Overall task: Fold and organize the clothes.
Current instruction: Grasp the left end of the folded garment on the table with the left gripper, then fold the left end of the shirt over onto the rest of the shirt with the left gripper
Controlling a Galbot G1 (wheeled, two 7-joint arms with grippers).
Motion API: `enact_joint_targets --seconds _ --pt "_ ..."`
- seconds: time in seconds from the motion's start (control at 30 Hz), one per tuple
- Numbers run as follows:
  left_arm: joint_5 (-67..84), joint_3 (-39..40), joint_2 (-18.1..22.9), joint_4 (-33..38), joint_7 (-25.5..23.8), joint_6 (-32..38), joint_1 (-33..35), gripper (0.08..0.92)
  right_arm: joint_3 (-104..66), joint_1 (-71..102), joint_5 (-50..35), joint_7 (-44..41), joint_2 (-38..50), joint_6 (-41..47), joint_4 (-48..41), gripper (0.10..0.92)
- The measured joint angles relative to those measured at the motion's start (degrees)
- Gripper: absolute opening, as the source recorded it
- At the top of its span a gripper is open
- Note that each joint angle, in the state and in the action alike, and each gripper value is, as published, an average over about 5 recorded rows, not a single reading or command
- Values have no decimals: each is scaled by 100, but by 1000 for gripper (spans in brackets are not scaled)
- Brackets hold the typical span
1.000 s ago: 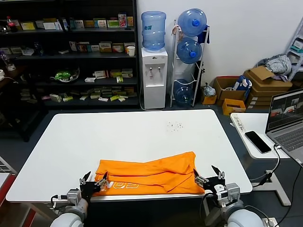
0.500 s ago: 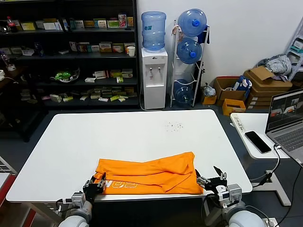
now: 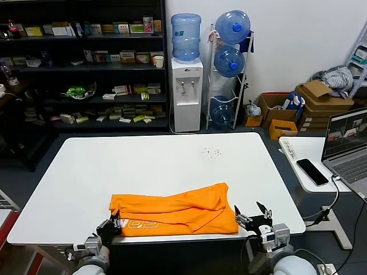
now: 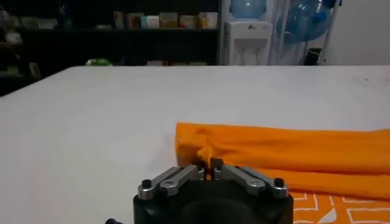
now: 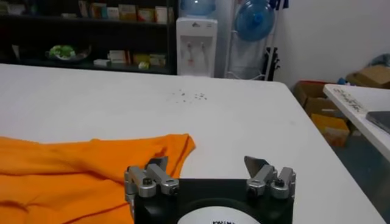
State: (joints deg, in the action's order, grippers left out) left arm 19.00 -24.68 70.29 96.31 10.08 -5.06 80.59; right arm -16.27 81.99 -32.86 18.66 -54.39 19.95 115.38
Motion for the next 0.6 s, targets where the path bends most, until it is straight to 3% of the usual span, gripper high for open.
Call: enact_joint_targets --seconds 0.3,0.6 --pt "-158 -782 -579 491 65 -158 327 131 178 -190 -4 52 -105 14 -50 823" --pt "-272 -2010 -1548 191 -107 -140 787 131 328 -356 29 56 -217 1 -131 823"
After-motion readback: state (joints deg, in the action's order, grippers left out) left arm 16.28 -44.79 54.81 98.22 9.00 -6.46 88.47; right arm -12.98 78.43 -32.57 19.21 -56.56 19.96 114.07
